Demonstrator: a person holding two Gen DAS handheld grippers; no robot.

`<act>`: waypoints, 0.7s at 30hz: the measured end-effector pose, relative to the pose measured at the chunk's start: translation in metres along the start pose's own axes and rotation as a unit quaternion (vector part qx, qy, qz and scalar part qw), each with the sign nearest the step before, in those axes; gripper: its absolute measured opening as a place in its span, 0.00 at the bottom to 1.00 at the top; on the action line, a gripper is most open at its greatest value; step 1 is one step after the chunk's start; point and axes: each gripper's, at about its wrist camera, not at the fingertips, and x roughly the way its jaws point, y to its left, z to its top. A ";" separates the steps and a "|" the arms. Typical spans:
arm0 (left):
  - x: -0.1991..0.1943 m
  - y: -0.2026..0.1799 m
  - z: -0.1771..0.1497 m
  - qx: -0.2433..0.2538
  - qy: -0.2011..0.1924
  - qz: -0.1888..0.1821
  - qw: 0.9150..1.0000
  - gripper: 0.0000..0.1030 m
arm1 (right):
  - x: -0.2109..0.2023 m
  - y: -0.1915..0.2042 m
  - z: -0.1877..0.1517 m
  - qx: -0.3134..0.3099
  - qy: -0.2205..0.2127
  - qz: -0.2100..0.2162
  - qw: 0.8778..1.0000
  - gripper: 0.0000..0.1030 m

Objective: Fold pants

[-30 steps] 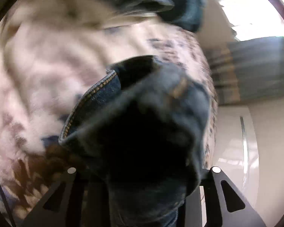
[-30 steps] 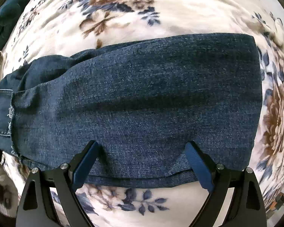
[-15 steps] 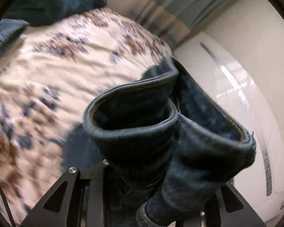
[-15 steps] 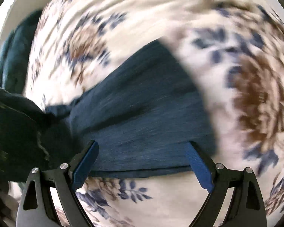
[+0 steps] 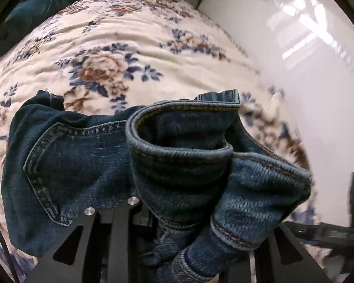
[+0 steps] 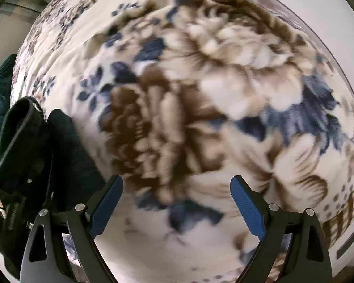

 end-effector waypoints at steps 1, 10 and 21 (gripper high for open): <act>0.007 -0.001 0.009 0.011 0.003 0.014 1.000 0.28 | 0.000 -0.004 0.003 -0.004 0.000 0.001 1.000 0.92; -0.048 -0.004 0.005 0.021 0.062 -0.016 0.998 0.91 | -0.034 0.024 0.025 -0.072 -0.029 0.080 0.994 0.92; -0.103 0.149 0.019 -0.120 0.016 0.131 0.984 0.92 | 0.011 0.155 0.024 -0.155 0.086 0.231 0.957 0.69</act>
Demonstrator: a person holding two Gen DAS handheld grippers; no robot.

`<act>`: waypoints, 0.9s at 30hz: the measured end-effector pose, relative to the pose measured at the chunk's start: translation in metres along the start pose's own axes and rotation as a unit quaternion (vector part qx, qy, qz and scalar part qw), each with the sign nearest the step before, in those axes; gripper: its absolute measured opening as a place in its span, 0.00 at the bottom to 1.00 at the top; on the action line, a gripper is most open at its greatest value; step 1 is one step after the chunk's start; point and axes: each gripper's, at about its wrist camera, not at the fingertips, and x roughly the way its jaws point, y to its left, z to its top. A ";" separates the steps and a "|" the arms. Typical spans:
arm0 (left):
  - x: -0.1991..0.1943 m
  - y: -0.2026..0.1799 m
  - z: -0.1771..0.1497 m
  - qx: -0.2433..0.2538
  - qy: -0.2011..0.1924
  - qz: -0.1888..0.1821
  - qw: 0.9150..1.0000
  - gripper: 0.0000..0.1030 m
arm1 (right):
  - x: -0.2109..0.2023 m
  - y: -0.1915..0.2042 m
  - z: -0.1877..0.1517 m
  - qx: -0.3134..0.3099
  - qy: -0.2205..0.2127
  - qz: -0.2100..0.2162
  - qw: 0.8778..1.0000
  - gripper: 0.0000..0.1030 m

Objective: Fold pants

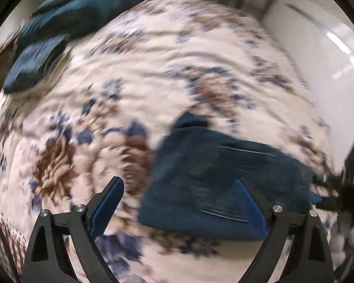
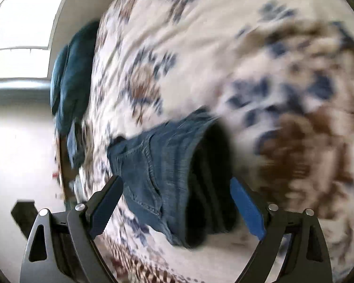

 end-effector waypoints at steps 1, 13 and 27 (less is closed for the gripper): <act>0.010 0.008 0.002 -0.010 0.010 0.000 1.000 0.92 | 0.017 0.003 0.001 -0.007 0.013 -0.018 1.000 0.47; 0.068 0.036 -0.004 -0.063 0.077 -0.058 0.993 0.92 | 0.023 -0.025 0.018 0.022 0.078 -0.155 0.985 0.42; 0.082 0.037 -0.022 -0.077 0.099 -0.159 0.979 0.92 | 0.129 0.207 0.071 -0.272 0.197 -0.146 0.930 0.56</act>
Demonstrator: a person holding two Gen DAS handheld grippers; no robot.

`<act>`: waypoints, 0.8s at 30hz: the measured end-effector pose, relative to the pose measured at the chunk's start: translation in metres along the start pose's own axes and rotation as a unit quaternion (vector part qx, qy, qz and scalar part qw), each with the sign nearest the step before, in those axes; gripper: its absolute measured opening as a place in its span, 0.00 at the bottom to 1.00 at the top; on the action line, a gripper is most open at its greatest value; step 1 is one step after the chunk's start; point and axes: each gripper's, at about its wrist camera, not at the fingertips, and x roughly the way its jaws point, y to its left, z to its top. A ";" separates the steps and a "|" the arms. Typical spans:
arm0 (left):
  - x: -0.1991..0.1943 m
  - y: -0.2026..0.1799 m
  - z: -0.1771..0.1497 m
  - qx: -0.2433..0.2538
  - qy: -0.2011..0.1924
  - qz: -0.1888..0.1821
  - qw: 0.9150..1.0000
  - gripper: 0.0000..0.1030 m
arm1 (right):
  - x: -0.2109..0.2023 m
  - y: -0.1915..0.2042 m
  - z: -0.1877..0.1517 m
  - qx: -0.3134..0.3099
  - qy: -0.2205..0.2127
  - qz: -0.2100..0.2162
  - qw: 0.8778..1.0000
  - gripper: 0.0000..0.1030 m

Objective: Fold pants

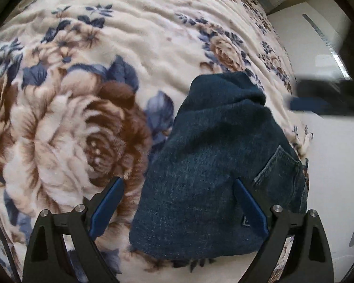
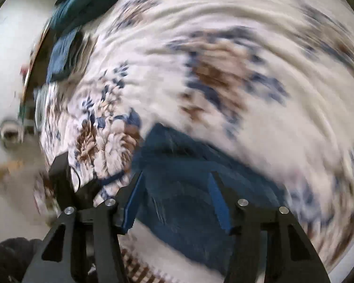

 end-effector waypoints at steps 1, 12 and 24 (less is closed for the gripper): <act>0.002 0.000 -0.001 0.000 0.002 -0.001 1.000 0.92 | 0.021 -0.002 0.015 0.010 0.030 0.020 0.999 0.56; 0.027 -0.001 -0.012 0.030 0.044 -0.017 0.998 0.92 | 0.097 -0.085 0.025 0.313 0.038 0.210 0.925 0.18; -0.012 -0.036 0.137 0.145 0.073 -0.077 0.984 0.91 | -0.015 -0.062 -0.089 0.170 -0.059 0.014 0.984 0.69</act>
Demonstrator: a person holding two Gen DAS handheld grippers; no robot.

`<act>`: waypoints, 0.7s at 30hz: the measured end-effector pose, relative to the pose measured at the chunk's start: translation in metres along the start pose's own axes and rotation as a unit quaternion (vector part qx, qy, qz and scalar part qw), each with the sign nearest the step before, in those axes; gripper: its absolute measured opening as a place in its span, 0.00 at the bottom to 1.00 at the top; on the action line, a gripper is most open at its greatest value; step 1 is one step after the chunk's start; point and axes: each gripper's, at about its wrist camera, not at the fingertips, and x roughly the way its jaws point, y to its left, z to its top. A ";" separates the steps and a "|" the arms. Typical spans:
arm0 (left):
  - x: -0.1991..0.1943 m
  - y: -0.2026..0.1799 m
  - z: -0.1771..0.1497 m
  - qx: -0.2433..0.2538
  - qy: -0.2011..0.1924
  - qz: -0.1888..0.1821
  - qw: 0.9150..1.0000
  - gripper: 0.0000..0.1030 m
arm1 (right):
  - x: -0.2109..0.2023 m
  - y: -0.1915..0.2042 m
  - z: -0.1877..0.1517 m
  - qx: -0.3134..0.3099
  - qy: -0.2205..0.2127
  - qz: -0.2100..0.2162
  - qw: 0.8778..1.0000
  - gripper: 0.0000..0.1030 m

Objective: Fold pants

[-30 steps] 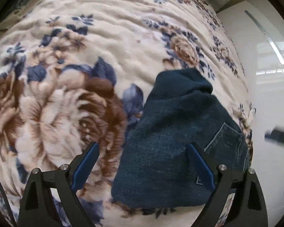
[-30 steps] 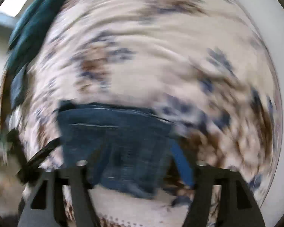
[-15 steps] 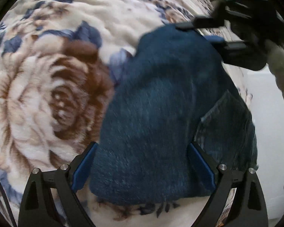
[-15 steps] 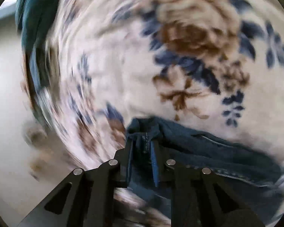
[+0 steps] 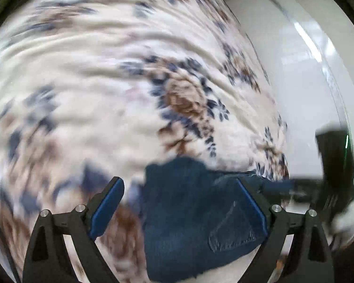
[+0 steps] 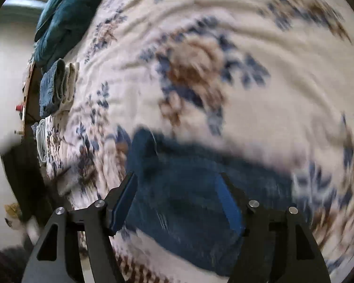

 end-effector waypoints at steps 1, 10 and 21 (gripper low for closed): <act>0.015 0.002 0.014 0.017 0.033 -0.021 0.999 0.91 | 0.007 -0.017 -0.012 0.030 0.008 0.005 1.000 0.69; 0.121 -0.056 0.024 0.212 0.296 0.042 0.930 0.26 | 0.014 -0.070 -0.048 0.110 -0.013 0.057 0.992 0.59; 0.073 0.021 0.042 -0.014 0.152 0.056 0.987 0.06 | 0.016 -0.111 -0.057 0.161 -0.011 0.049 0.986 0.02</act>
